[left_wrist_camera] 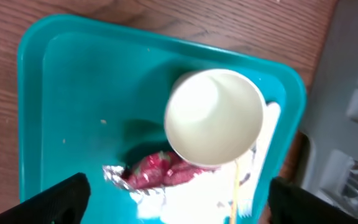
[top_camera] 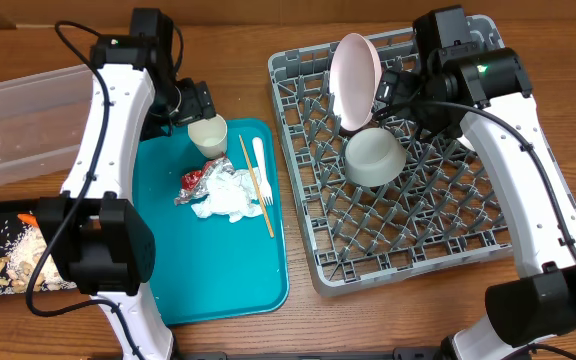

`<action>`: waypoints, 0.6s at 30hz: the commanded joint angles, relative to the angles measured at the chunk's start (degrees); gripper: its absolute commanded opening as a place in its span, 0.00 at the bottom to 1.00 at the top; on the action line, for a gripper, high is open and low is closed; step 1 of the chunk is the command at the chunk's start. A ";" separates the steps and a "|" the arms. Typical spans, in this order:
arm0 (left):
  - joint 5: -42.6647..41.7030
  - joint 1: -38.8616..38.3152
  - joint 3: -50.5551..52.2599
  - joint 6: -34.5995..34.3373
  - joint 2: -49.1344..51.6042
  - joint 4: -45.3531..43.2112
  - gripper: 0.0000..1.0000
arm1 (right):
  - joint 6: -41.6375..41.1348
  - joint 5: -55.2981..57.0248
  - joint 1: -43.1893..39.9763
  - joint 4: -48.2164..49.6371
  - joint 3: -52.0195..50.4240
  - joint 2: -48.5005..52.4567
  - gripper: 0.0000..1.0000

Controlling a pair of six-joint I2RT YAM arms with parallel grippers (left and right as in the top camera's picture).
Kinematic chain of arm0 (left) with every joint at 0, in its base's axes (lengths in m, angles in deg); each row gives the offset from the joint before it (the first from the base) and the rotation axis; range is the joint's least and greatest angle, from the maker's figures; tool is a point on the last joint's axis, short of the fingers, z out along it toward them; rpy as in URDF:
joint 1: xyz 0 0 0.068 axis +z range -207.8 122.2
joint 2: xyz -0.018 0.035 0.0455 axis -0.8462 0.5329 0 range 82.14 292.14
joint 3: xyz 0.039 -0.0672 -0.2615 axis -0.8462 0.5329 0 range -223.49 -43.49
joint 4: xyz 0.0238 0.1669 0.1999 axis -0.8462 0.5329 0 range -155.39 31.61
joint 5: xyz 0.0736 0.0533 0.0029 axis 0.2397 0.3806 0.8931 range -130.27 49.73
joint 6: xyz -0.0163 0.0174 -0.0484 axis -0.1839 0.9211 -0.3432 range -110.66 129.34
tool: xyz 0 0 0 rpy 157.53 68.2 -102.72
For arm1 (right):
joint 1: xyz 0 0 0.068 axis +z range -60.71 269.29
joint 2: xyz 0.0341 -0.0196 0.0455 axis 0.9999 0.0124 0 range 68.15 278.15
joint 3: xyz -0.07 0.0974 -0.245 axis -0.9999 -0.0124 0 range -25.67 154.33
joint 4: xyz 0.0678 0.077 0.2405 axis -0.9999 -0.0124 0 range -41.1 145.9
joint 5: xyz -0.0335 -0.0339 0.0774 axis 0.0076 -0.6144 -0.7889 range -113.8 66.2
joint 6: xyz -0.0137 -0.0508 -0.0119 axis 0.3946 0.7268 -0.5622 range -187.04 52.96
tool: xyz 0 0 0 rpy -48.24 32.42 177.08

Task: Sort waste into correct bins and load items into the dishwasher rack
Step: 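Move the left gripper to the white paper cup on the teal tray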

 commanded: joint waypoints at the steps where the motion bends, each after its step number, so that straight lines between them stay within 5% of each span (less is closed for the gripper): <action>1: -8.17 0.55 -2.93 0.61 -0.04 1.03 0.87 | -0.09 0.52 -0.02 0.22 1.38 -0.92 1.00; 18: 0.44 -7.28 -2.03 22.86 0.20 0.74 0.92 | -0.09 0.55 -0.02 0.22 1.38 -0.92 1.00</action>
